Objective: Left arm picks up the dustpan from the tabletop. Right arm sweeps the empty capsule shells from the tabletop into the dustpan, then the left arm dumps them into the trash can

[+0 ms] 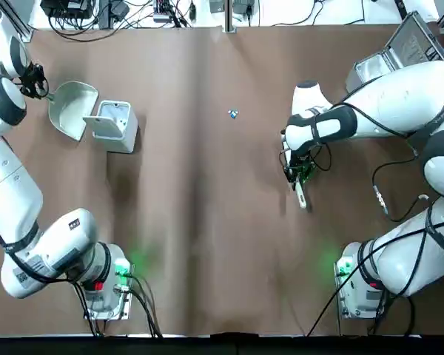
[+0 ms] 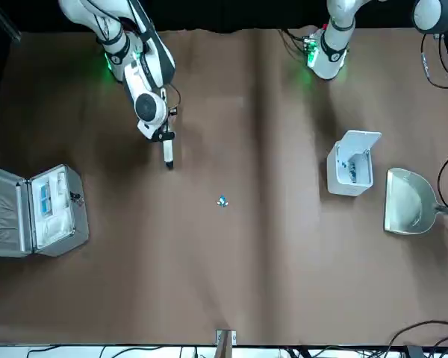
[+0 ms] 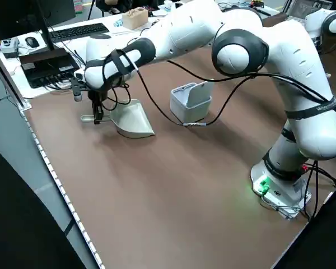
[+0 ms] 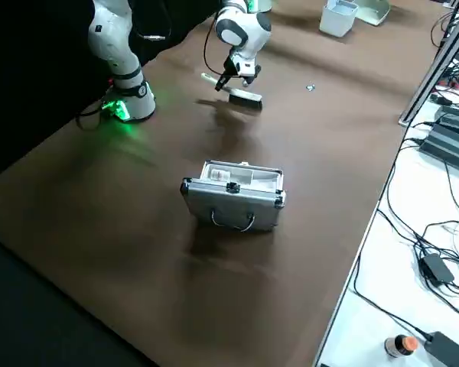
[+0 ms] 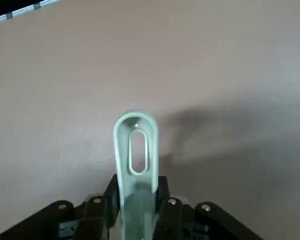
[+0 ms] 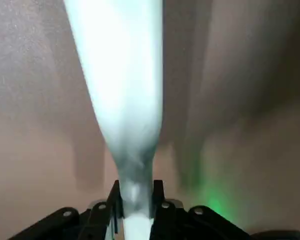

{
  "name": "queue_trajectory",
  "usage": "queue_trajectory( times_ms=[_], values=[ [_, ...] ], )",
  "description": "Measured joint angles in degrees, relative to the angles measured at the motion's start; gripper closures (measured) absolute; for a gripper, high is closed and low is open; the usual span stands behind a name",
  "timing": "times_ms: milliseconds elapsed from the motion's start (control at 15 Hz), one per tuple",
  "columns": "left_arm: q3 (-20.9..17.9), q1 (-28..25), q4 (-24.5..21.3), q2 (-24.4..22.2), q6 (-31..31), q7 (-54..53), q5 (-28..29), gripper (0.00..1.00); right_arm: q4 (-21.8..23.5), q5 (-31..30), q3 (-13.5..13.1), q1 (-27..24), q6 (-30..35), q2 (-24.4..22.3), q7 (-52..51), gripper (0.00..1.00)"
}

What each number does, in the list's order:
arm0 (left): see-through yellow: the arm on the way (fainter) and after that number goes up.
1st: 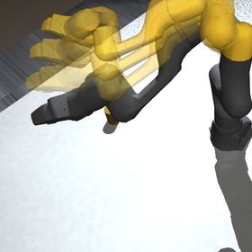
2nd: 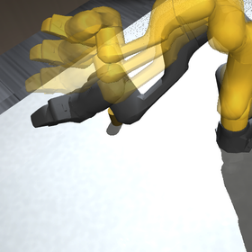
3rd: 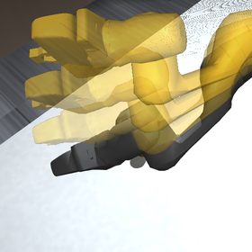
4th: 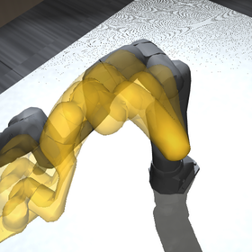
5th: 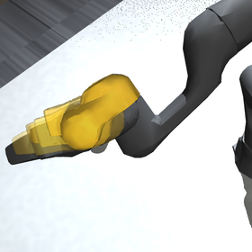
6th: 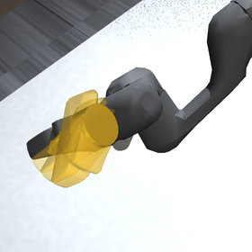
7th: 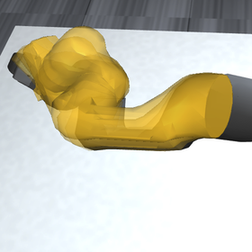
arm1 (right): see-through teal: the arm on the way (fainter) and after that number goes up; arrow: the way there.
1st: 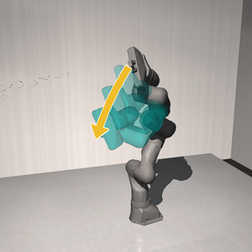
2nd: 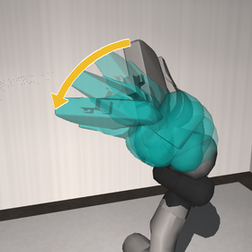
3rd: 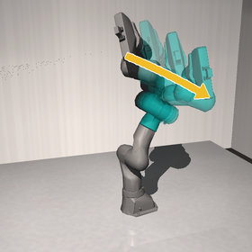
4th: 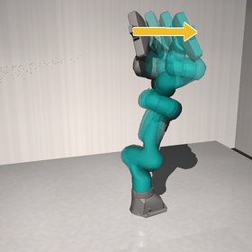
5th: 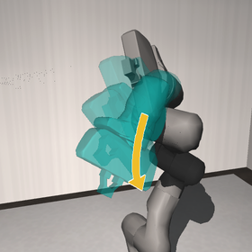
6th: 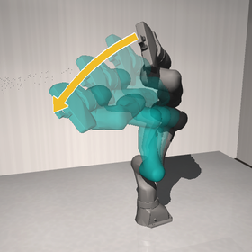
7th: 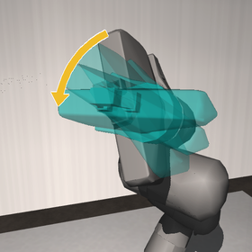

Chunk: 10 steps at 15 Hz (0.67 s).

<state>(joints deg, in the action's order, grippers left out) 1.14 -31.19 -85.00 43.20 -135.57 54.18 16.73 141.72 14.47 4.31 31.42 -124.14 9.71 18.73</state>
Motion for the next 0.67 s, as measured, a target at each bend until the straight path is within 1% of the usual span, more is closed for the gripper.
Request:
queue_trajectory(
  times_ms=[200, 400, 533, 667],
  values=[
    [0.2, 0.0, 0.5, -0.5, -0.1, 1.3, -0.2, 0.67, 0.0, 0.0, 0.0, 0.0, 0.0, 0.0, 0.0, 0.72],
    [0.4, 0.0, 0.9, -3.0, 0.2, 3.1, -1.3, 0.67, 0.0, 0.0, 0.0, 0.0, 0.0, 0.0, 0.0, 0.73],
    [1.7, -0.1, 1.0, -5.9, 3.3, 3.2, -1.5, 0.67, 0.0, 0.0, 0.0, 0.0, 0.0, 0.0, 0.0, 0.73],
    [3.6, 0.0, 1.1, -9.7, 9.1, 3.2, -1.5, 0.67, 0.0, 0.0, -0.1, 0.0, 0.0, 0.0, 0.0, 0.74]
  ],
)
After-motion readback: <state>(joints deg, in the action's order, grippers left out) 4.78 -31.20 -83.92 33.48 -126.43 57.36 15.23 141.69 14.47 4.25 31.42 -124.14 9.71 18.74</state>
